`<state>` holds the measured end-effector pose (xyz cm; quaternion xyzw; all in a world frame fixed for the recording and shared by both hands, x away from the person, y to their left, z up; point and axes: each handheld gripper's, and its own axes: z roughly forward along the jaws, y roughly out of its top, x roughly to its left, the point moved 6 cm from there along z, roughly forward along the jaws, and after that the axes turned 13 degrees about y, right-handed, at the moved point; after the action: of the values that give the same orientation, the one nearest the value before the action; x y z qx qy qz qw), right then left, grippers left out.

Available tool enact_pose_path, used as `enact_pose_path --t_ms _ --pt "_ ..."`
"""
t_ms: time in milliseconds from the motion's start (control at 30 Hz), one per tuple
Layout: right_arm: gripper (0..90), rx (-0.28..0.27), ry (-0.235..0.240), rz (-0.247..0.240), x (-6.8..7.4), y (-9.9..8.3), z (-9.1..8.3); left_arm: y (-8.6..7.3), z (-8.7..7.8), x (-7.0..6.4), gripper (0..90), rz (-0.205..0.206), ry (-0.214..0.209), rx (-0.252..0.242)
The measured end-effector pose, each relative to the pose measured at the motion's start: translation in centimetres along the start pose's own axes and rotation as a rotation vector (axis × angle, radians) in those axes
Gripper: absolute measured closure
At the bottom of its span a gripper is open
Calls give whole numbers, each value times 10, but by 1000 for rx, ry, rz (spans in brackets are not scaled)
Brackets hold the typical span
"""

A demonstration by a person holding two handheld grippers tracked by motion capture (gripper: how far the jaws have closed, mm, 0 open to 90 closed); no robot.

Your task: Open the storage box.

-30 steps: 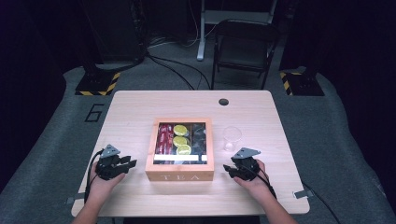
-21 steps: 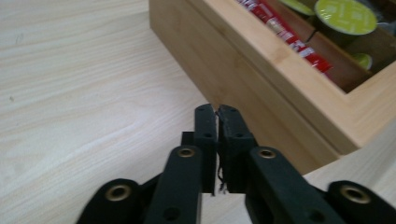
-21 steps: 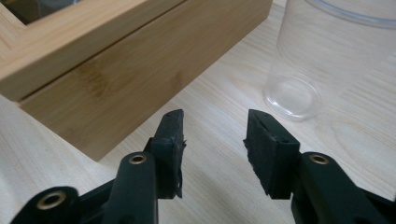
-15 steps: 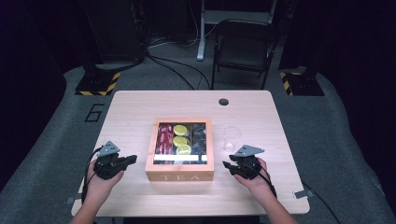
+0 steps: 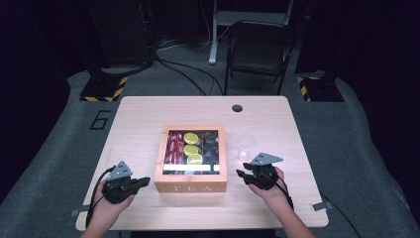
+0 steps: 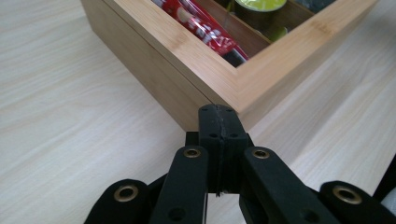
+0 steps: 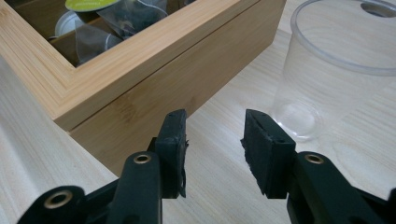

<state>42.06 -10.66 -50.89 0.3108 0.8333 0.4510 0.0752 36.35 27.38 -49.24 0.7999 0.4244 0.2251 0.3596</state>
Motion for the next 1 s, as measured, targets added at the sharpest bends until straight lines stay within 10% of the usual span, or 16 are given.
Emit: enact_pose_path --t_ms 1000 --pt "595 -18 13 14 -1 2 -4 -9 10 -13 889 30 10 18"
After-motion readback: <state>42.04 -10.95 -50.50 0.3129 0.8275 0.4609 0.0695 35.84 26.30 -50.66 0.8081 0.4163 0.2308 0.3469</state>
